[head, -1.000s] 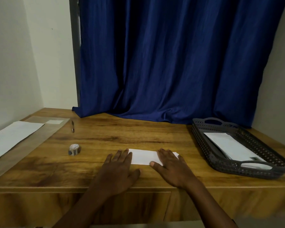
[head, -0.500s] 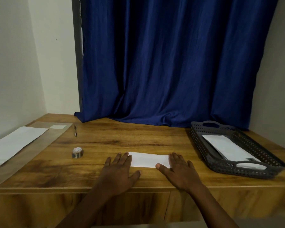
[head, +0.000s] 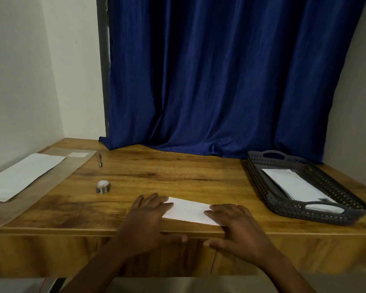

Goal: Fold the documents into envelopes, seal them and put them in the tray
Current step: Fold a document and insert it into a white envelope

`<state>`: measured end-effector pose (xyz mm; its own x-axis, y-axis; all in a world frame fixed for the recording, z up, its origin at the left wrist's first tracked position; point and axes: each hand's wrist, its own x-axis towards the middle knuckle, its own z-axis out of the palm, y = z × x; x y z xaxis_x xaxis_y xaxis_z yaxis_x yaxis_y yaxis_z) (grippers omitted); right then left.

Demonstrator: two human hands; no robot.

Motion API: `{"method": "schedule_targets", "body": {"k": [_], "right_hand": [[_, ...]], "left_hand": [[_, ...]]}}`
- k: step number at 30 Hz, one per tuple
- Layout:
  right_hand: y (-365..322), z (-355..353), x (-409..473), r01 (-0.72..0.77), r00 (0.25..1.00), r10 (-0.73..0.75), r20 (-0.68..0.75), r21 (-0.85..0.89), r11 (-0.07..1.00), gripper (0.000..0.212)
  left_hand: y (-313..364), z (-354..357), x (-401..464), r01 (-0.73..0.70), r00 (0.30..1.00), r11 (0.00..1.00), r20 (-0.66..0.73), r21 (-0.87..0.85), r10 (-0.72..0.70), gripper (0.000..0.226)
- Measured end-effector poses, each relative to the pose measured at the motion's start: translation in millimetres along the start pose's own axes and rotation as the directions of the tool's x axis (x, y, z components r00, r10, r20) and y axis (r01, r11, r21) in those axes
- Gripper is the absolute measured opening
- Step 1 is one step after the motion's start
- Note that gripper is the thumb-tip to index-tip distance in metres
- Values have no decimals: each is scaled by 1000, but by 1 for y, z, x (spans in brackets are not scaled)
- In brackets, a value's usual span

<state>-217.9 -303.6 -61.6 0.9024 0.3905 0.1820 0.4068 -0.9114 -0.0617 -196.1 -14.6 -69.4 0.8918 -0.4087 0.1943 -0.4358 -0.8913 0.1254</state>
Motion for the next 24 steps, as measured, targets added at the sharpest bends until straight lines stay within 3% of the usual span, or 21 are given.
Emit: {"method": "schedule_targets", "body": {"k": [2,4,5,7,10,12,14,16,17,20,22,24], "right_hand": [[3,0,-9,40,997,-39,-66,2,999,69],[0,-6,-14,74,990,-74,-121,-5,997,51],[-6,-13,-15,88,988,-89,-124,-20,996,46],[-20,-29,-13,113,988,-116,-98,-33,993,39],[-44,-50,-1,112,988,-109,-108,24,993,34],[-61,-56,14,83,989,-53,-138,229,970,33],[-77,-58,33,66,995,-10,-103,561,825,27],[-89,-58,53,33,999,10,-52,772,635,20],[-95,-58,61,4,1000,24,-20,840,542,17],[-111,-45,83,-92,996,47,81,943,318,18],[-123,-33,95,-134,991,39,128,951,280,20],[-136,-23,103,-153,988,18,153,955,256,21]], "left_hand": [[-9,4,-11,-71,996,996,-52,-56,68,97],[-17,12,-20,-163,968,970,-219,-182,122,53],[-19,13,-25,-202,947,942,-300,-268,118,36],[-17,4,-32,-221,934,832,-355,-509,31,23],[-10,-26,-38,-172,942,596,-308,-784,-132,27],[-12,-46,-38,-143,901,472,-312,-870,-301,35],[-21,-60,-36,-112,886,206,-191,-972,-423,65],[-28,-72,-35,-100,900,-52,-68,-994,-431,86],[-31,-75,-36,-87,903,-69,-49,-994,-427,83],[-30,-72,-41,15,890,91,-28,-996,-455,53],[-29,-64,-46,58,885,221,-53,-974,-463,35],[-33,-59,-51,70,870,290,-84,-955,-486,24]]}}
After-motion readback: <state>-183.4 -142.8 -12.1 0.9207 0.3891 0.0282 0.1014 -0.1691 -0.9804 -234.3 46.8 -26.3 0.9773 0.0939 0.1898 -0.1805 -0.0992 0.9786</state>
